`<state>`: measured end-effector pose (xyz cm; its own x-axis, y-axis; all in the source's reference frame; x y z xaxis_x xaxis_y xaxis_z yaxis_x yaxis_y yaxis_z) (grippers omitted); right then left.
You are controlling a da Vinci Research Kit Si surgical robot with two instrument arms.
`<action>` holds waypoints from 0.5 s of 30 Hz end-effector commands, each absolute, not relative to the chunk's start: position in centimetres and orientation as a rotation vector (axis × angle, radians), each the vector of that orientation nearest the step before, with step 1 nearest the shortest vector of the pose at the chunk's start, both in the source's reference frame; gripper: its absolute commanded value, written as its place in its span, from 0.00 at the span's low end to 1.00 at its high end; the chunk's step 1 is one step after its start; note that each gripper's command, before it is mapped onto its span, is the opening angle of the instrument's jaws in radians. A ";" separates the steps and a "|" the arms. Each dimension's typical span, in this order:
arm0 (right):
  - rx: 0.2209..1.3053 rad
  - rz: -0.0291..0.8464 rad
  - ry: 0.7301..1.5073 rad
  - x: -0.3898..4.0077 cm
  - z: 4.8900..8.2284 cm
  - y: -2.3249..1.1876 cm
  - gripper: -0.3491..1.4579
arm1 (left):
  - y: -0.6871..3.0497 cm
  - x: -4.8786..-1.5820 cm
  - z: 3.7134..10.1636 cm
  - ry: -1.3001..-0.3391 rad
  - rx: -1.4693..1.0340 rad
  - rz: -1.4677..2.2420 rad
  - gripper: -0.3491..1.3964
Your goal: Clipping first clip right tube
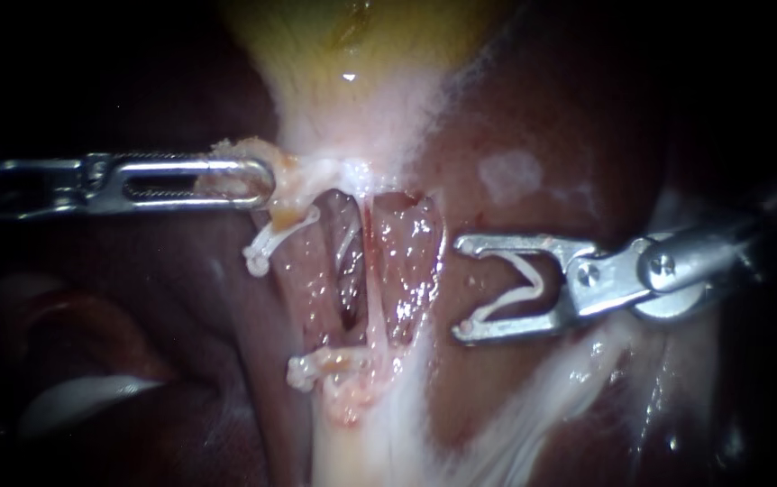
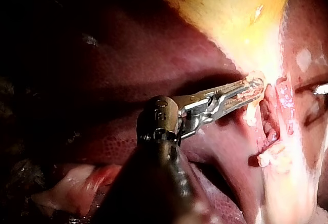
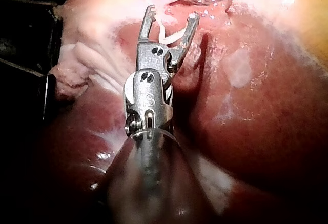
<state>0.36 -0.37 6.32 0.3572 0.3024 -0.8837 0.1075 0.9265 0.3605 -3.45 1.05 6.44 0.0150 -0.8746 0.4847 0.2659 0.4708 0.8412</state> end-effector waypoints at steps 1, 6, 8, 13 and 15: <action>0.402 0.151 1.205 0.40 6.36 -0.39 0.47 | 1.05 -3.45 6.45 -1.250 0.626 -0.983 0.00; 0.465 0.229 1.194 0.63 6.63 -0.50 0.47 | 1.04 -3.46 6.45 -1.250 0.625 -0.983 0.00; 0.479 0.252 1.190 0.71 6.74 -0.54 0.47 | 1.04 -3.46 6.45 -1.250 0.625 -0.983 0.00; 0.517 0.302 1.179 0.89 7.02 -0.61 0.47 | 1.04 -3.46 6.45 -1.250 0.624 -0.983 0.00; 0.525 0.314 1.176 0.94 7.14 -0.62 0.47 | 1.04 -3.46 6.45 -1.250 0.624 -0.983 0.00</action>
